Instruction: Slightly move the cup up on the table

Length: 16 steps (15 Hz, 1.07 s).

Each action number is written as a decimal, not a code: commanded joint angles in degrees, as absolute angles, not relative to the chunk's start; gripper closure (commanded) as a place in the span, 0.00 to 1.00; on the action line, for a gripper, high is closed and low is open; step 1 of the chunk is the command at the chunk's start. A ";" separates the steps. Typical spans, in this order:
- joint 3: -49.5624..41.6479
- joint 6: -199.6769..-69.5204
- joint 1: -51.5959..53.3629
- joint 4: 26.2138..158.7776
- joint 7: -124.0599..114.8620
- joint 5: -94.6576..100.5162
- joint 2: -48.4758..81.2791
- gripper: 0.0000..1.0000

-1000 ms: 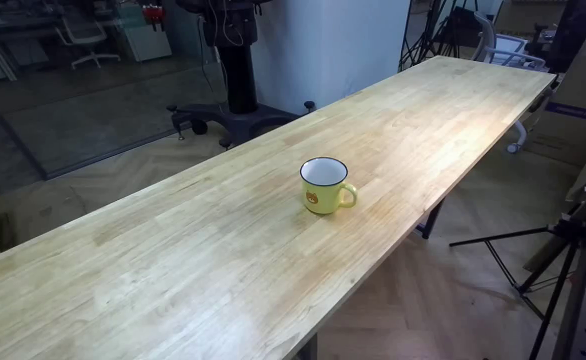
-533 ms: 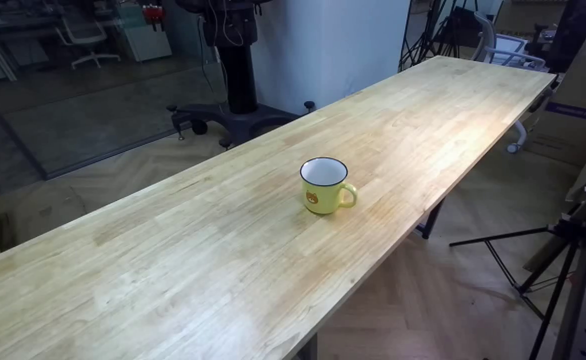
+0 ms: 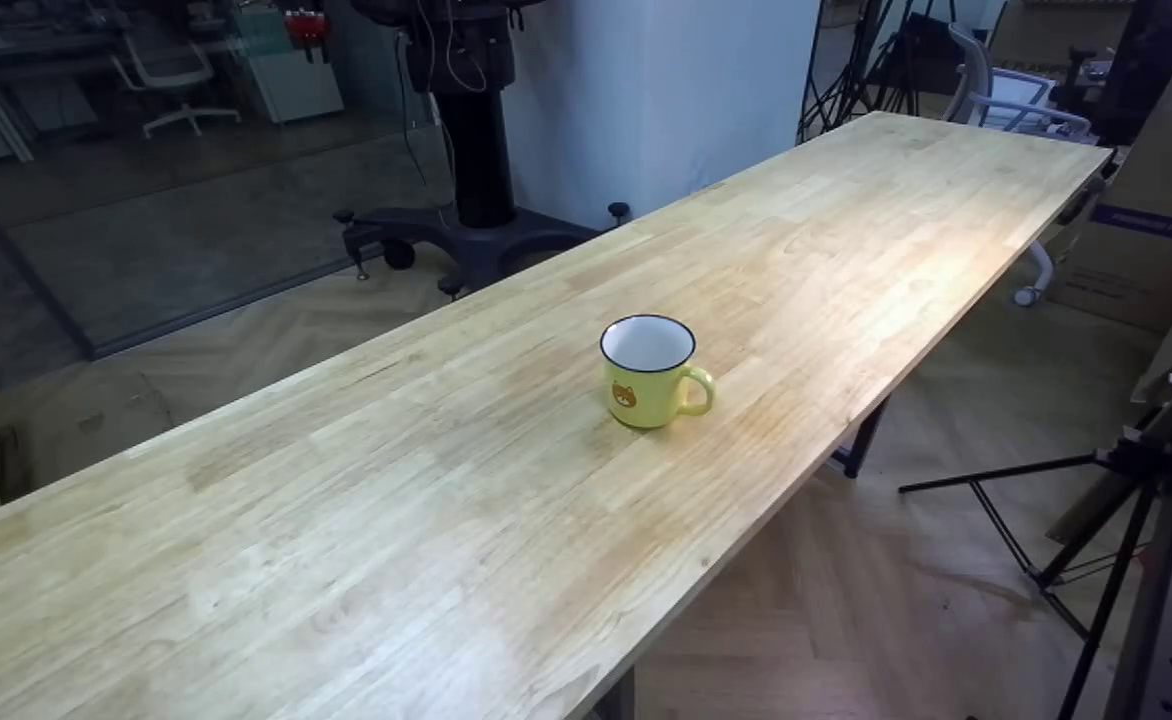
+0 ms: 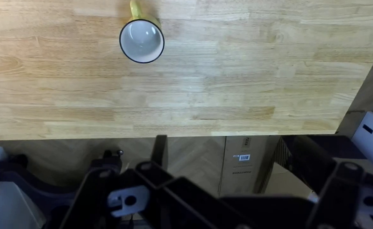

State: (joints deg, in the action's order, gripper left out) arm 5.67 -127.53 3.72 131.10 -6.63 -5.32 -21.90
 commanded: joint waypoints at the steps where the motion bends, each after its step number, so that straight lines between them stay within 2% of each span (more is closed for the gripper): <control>1: 4.70 -129.63 2.91 130.99 -4.29 -2.94 -17.91 0.00; 10: 1.58 -128.83 3.61 130.67 9.09 -11.08 -6.28 0.00; 16: 2.87 -148.02 2.29 137.14 -0.58 5.97 -2.39 0.00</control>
